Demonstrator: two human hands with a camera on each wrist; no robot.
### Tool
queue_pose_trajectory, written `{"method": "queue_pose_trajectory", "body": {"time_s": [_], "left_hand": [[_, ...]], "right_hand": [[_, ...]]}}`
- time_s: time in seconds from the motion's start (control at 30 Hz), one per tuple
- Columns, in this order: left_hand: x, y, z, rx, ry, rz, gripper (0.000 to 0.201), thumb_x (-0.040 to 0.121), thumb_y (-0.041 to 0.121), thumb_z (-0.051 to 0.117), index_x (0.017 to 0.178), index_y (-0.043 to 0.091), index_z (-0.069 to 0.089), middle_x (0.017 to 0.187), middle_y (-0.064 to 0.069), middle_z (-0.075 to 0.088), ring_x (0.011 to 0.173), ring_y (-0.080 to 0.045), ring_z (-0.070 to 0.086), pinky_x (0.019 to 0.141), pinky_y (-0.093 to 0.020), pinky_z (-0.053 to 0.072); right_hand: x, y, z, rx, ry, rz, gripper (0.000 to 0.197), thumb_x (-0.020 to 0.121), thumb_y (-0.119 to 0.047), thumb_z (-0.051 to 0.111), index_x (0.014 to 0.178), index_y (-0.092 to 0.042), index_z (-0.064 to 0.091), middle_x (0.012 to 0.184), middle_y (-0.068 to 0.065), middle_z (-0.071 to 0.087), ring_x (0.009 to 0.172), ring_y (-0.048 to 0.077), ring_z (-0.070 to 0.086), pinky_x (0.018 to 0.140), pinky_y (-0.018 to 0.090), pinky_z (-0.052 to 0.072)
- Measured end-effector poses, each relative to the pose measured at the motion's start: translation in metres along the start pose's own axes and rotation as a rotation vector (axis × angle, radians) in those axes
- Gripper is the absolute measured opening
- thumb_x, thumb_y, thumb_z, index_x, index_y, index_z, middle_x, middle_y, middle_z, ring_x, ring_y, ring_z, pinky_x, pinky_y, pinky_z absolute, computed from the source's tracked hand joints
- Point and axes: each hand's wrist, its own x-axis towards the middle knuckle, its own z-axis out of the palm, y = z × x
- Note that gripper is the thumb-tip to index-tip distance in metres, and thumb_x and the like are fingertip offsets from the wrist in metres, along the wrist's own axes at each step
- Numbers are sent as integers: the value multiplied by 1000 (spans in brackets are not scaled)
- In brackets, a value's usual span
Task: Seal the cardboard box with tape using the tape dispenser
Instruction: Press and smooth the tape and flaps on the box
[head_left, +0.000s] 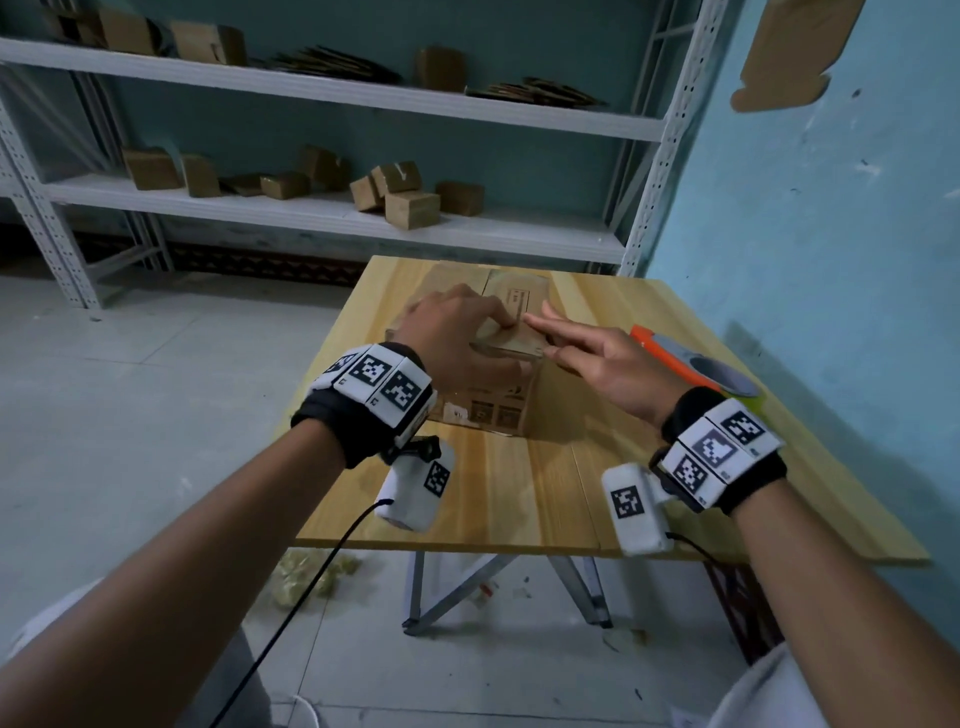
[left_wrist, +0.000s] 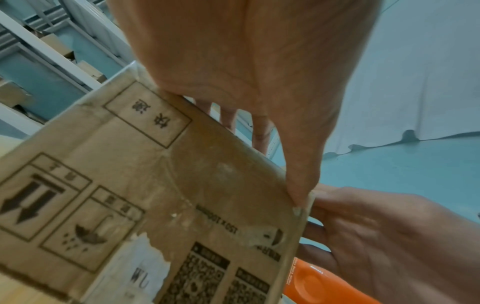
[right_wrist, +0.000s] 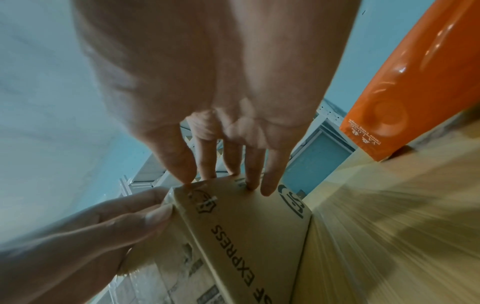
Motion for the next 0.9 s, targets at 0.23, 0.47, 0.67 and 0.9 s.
{"method": "queue_pose_trajectory", "body": {"time_s": [0.23, 0.47, 0.67, 0.9], "left_hand": [[3, -1, 10, 36, 67, 23, 53, 76, 63, 60, 120, 34, 55, 127, 4, 51, 116, -19, 44, 101, -40, 29], [2, -1, 11, 37, 85, 12, 55, 75, 66, 57, 120, 36, 54, 128, 5, 51, 118, -19, 44, 105, -42, 29], [2, -3, 11, 36, 72, 17, 55, 75, 64, 59, 123, 37, 53, 131, 5, 50, 120, -19, 43, 107, -42, 28], [1, -3, 13, 34, 81, 11, 54, 77, 66, 56, 123, 39, 53, 132, 6, 50, 121, -18, 43, 108, -45, 27]], "right_hand": [[5, 7, -2, 24, -61, -8, 59, 96, -22, 58, 149, -33, 36, 163, -13, 11, 149, 7, 11, 123, 38, 13], [6, 11, 0, 16, -28, -48, 64, 91, -27, 65, 149, -31, 38, 162, -12, 15, 148, 4, 14, 123, 35, 17], [7, 12, 2, 20, -15, -51, 62, 92, -22, 64, 149, -28, 40, 163, -9, 16, 148, 6, 15, 122, 34, 19], [5, 11, 1, -3, -31, -78, 64, 92, -18, 64, 150, -24, 37, 163, -4, 14, 148, 6, 15, 120, 25, 20]]}}
